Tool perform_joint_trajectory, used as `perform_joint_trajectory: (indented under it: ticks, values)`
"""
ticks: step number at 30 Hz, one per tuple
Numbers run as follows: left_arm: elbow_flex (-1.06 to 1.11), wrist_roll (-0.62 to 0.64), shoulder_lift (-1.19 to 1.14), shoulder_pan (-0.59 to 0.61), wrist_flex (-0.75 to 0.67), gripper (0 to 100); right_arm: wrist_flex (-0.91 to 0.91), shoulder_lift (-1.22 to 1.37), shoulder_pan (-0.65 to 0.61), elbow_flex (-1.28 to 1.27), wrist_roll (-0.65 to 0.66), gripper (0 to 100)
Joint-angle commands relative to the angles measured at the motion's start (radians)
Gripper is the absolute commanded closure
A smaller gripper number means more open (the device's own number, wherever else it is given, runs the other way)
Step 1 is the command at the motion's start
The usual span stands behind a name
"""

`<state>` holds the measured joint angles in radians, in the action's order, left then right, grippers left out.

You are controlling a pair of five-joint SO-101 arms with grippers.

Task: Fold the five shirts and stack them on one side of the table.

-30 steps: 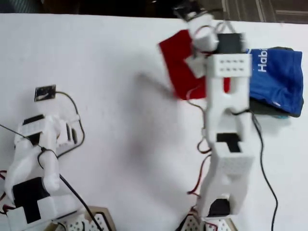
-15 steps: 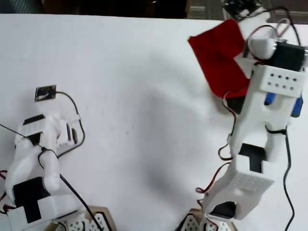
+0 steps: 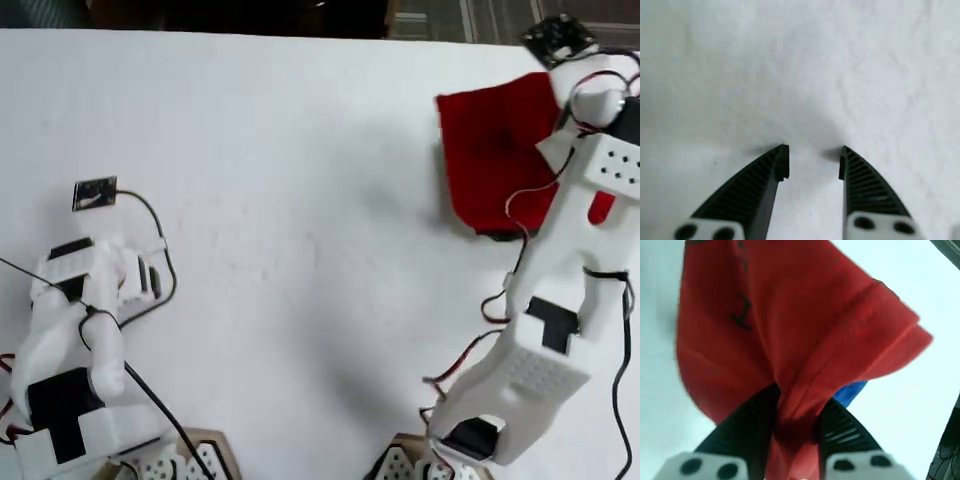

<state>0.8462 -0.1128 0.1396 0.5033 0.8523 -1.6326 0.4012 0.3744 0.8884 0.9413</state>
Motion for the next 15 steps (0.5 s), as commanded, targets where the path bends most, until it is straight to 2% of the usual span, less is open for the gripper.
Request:
perform_joint_trajectory:
  ticks: [1,6,15]
  values:
    - [0.002,0.011,0.014,0.012,-0.032,82,0.051,0.076,0.045,0.118,0.009,97.9]
    - [0.002,0.011,0.014,0.012,-0.032,82,0.074,0.239,0.079,0.281,0.084,97.8]
    - [0.002,0.011,0.014,0.011,-0.032,82,0.194,0.458,0.093,0.466,0.087,97.8]
